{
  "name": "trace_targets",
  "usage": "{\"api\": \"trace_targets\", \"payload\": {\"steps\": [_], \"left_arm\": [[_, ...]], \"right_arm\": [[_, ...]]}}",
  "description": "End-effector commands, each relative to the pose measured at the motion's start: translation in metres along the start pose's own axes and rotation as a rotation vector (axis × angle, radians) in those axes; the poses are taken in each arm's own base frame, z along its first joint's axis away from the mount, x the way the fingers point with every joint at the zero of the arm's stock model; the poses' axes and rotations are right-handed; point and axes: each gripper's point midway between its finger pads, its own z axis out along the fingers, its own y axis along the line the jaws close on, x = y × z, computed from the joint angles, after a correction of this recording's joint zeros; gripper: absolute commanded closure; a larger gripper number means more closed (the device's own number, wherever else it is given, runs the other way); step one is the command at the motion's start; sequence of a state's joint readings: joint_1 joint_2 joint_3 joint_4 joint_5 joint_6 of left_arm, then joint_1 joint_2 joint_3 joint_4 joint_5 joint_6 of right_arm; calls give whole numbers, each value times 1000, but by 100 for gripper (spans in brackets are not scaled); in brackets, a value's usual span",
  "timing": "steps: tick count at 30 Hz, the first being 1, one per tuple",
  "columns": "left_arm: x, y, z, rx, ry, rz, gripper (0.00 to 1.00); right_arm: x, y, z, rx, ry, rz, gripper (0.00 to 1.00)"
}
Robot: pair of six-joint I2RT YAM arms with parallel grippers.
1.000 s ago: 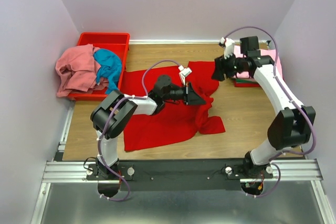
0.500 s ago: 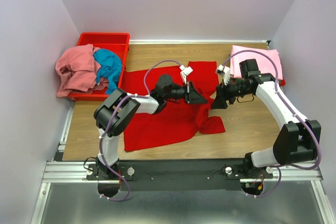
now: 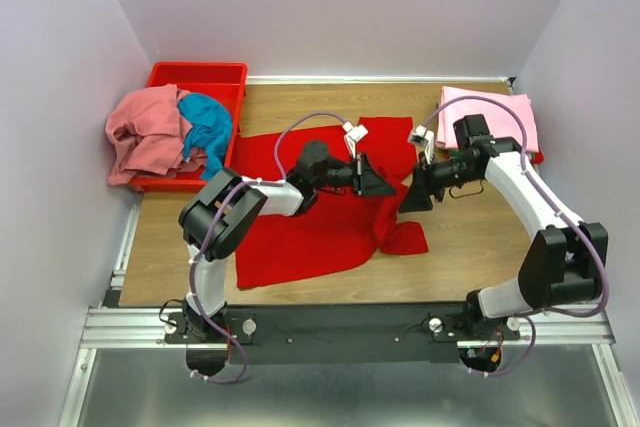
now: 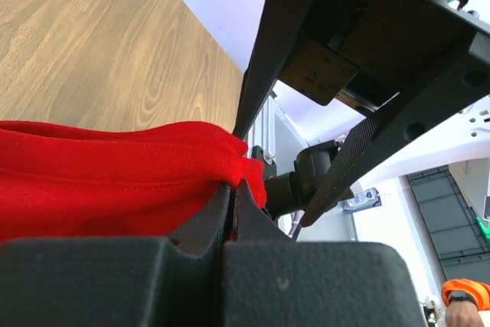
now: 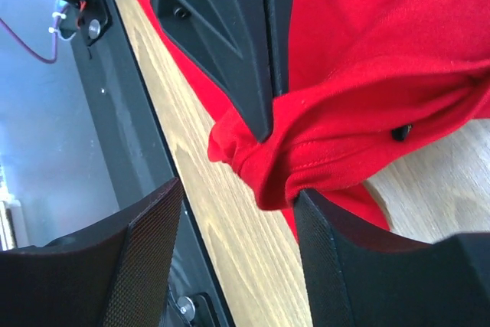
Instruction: Fold and stack the t-shirts
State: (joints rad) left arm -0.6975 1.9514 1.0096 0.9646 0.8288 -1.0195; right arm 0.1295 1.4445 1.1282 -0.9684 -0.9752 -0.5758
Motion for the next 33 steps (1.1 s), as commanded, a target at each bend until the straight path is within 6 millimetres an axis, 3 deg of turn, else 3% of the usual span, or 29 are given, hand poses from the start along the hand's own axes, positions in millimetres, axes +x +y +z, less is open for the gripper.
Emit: {"api": "trace_targets", "payload": {"steps": [1, 8, 11, 12, 14, 17, 20, 21, 23, 24, 25, 26, 27, 28, 30, 32, 33], "left_arm": [[-4, -11, 5, 54, 14, 39, 100], [-6, -7, 5, 39, 0, 36, 98], [-11, -3, 3, -16, -20, 56, 80], [-14, -2, 2, -38, -29, 65, 70], [-28, -5, -4, -113, -62, 126, 61], [-46, 3, -17, -254, -128, 196, 55], [-50, 8, -45, -435, -143, 265, 53], [-53, -4, -56, -457, -163, 309, 53], [-58, -5, -75, -551, -205, 335, 53], [-44, 2, -88, -609, -182, 313, 51], [-50, -16, -100, -619, -216, 352, 49], [-49, -18, -109, -653, -234, 359, 48], [-34, -12, -120, -692, -208, 339, 46], [-35, -27, -128, -685, -229, 357, 45], [-10, -22, -138, -712, -166, 327, 45], [1, -29, -140, -702, -137, 325, 45], [20, -24, -143, -722, -78, 297, 45]], "right_arm": [[-13, 4, 0, -49, -28, 5, 37], [-14, 4, -3, -23, -23, 3, 83], [-11, -2, -11, 68, 3, -6, 97], [-7, -11, -15, 133, 31, -7, 99], [-3, -22, -27, 249, 62, 1, 100], [7, -34, -41, 363, 86, 34, 100], [22, -48, -62, 503, 114, 70, 100], [30, -57, -74, 575, 135, 89, 100], [43, -65, -84, 646, 170, 109, 100], [60, -71, -91, 700, 219, 132, 100], [67, -76, -98, 735, 239, 138, 100], [76, -82, -109, 779, 261, 144, 100], [84, -85, -116, 807, 285, 155, 100], [98, -93, -131, 856, 319, 178, 100], [110, -101, -145, 894, 350, 201, 99], [120, -110, -162, 934, 381, 225, 100], [125, -114, -164, 928, 395, 238, 100]]}}
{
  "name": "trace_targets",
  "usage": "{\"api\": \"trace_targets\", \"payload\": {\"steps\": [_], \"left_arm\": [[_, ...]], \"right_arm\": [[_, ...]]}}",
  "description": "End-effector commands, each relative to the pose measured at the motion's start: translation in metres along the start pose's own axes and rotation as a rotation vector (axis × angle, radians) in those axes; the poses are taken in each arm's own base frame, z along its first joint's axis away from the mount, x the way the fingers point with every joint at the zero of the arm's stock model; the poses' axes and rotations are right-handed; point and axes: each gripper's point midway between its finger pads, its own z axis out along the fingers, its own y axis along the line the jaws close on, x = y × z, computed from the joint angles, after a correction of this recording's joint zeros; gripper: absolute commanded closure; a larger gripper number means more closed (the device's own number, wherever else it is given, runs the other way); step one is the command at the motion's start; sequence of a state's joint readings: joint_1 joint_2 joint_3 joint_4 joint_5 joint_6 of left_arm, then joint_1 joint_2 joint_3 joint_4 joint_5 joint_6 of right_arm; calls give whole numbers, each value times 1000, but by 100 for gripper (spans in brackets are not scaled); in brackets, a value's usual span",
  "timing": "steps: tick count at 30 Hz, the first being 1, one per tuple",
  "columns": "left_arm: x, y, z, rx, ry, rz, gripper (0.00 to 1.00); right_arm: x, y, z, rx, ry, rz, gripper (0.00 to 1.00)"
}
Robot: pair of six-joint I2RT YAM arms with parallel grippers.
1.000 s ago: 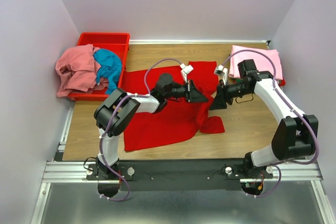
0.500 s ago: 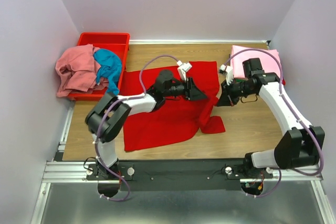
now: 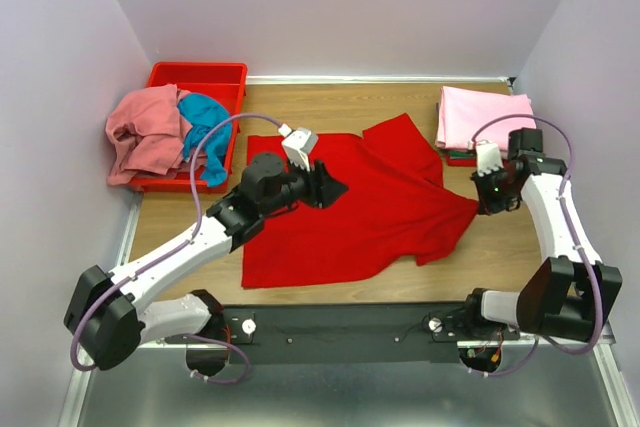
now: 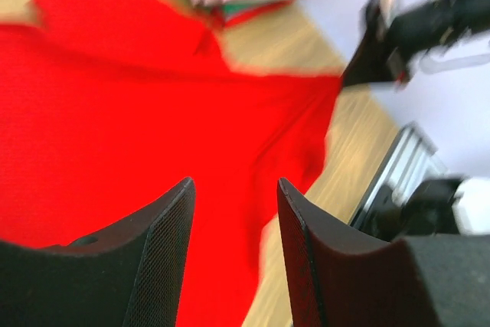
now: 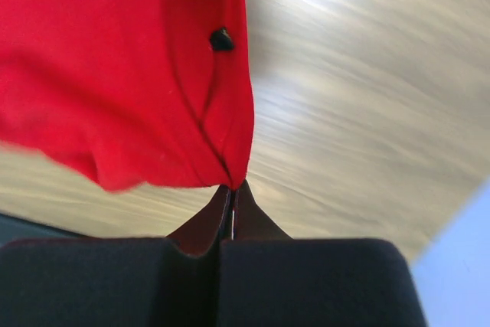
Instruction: Fold and stack the t-shirts
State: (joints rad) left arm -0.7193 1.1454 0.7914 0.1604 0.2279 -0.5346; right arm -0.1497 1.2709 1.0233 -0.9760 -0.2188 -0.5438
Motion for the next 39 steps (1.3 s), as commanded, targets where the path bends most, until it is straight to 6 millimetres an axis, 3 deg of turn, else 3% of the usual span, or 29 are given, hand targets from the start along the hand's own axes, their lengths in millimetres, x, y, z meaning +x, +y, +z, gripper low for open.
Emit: {"api": "trace_targets", "payload": {"steps": [1, 6, 10, 15, 18, 23, 32, 39], "left_arm": [[71, 17, -18, -116, 234, 11, 45], [132, -13, -31, -103, 446, 2, 46], [172, -20, -47, -181, 577, -8, 46], [230, -6, -76, -330, 757, 21, 46], [250, 8, -89, -435, 824, 55, 46], [253, 39, -99, -626, 827, 121, 45], [270, 51, -100, -657, 848, 122, 46], [283, 55, -103, -650, 883, 114, 57]], "right_arm": [[25, -40, -1, 114, 107, -10, 99], [22, -34, 22, 14, 117, 9, 100], [16, -29, 33, -45, 107, 27, 100], [13, -26, 40, -75, 95, 41, 99], [13, -24, 42, -88, 92, 45, 99], [14, -22, 45, -99, 91, 45, 99], [2, -31, 50, -86, 71, 43, 99], [-5, -32, 53, -109, 59, 49, 99]]}}
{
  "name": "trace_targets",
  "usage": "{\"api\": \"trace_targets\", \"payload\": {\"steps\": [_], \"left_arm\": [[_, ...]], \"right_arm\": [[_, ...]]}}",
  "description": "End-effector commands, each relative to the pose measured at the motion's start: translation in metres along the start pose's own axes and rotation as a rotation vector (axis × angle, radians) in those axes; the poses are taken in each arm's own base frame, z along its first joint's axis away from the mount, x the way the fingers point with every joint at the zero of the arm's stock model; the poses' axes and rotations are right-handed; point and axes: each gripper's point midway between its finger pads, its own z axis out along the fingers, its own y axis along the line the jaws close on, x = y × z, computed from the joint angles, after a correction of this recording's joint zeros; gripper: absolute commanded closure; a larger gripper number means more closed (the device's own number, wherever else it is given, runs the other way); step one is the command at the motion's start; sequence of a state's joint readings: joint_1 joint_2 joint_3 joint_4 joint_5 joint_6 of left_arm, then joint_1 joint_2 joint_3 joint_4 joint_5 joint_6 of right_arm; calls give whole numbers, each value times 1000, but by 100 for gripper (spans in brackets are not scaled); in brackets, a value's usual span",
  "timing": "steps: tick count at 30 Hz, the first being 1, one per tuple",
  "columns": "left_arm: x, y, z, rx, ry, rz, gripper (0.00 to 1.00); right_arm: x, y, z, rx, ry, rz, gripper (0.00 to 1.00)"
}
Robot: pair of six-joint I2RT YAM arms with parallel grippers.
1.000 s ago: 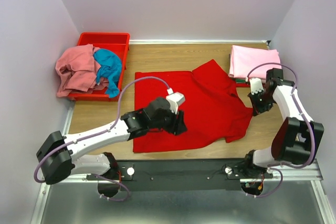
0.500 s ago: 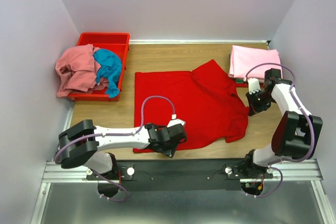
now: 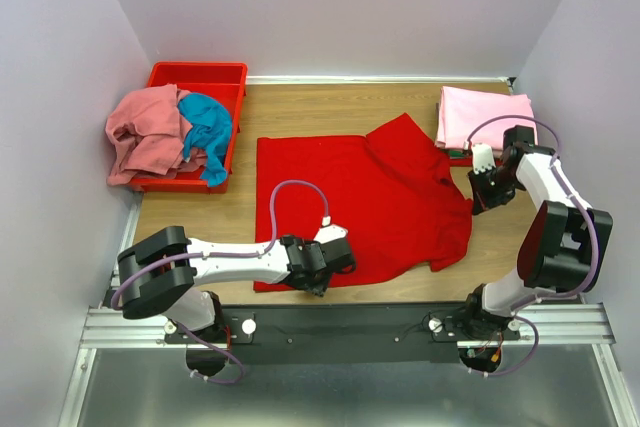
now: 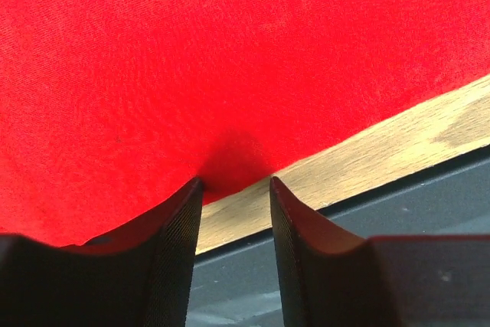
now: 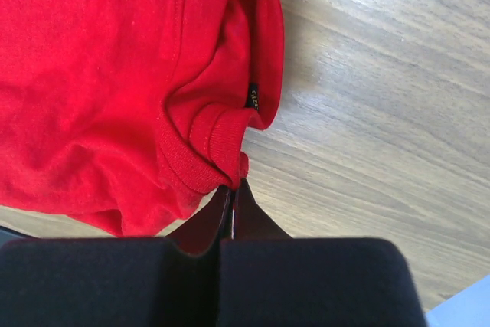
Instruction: Fold and stack the t-shirts
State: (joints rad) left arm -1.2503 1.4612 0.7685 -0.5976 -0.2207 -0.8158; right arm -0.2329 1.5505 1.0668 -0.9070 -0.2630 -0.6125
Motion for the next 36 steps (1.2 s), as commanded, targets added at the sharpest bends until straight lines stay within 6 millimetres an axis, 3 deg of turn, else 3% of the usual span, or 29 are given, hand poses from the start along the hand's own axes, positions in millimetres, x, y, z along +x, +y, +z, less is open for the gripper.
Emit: {"api": "trace_targets", "payload": {"steps": [1, 3, 6, 7, 14, 28, 36], "left_arm": [[14, 7, 17, -27, 29, -7, 59], [18, 7, 17, -15, 42, -12, 63], [26, 9, 14, -5, 68, -24, 95], [28, 10, 13, -5, 76, -30, 100], [42, 7, -11, 54, 145, -81, 100], [42, 12, -64, 120, 137, -160, 100], [41, 9, -77, 165, 121, -178, 100]], "right_arm": [[-15, -2, -1, -14, -46, -3, 99], [-14, -2, 1, -22, -43, 0, 99], [-15, 1, 3, -37, -46, 3, 99], [-15, 1, 3, -41, -49, 5, 99], [-15, 5, 4, -63, -55, -1, 99], [3, 13, 7, -70, -25, -37, 96], [7, 10, 2, -49, -10, -62, 96]]}}
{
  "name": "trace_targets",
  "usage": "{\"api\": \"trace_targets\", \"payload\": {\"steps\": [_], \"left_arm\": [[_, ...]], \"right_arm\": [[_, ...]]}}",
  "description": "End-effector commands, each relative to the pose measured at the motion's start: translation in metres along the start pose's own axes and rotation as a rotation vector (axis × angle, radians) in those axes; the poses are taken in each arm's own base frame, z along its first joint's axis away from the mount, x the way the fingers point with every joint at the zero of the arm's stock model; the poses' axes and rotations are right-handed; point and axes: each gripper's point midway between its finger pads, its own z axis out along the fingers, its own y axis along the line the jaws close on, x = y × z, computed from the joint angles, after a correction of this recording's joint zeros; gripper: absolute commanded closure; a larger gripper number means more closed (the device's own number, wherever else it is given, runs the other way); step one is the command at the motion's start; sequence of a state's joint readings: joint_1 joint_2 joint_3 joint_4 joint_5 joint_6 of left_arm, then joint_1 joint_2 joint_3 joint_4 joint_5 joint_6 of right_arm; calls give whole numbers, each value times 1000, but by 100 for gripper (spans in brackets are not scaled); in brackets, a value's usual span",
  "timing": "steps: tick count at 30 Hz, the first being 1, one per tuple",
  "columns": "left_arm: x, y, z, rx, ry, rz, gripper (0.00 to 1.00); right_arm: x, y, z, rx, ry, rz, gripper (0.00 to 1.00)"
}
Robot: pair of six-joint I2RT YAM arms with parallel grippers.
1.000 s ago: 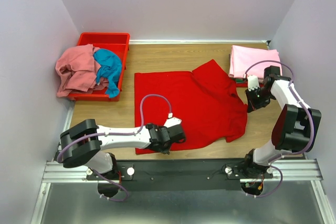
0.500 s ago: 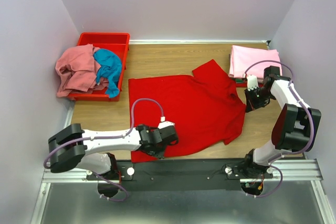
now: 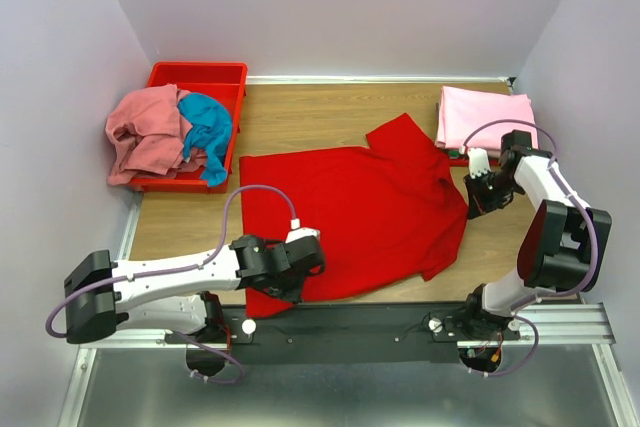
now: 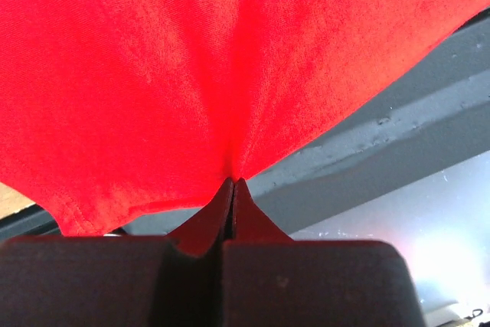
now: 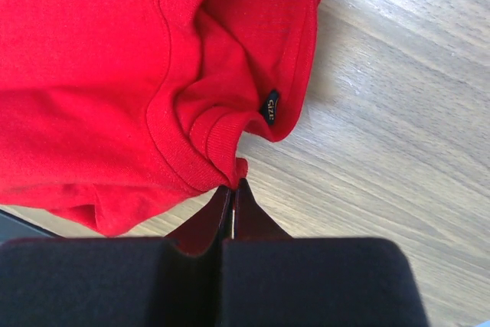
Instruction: Fold and stack the t-shirts
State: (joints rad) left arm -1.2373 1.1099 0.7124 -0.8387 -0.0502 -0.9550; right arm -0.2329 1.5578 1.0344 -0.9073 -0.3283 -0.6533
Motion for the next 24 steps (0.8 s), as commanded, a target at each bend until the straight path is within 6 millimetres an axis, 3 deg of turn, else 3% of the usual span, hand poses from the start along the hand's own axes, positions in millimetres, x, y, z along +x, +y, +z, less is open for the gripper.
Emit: {"api": "trace_targets", "payload": {"steps": [1, 18, 24], "left_arm": [[6, -3, -11, 19, 31, -21, 100], [2, -10, -30, 65, 9, -46, 100], [7, -13, -38, 105, 21, -53, 100]], "right_arm": [[4, -2, -7, 25, 6, -31, 96], [13, -4, -8, 47, 45, -33, 91], [15, -6, -11, 64, 54, -36, 84]]}}
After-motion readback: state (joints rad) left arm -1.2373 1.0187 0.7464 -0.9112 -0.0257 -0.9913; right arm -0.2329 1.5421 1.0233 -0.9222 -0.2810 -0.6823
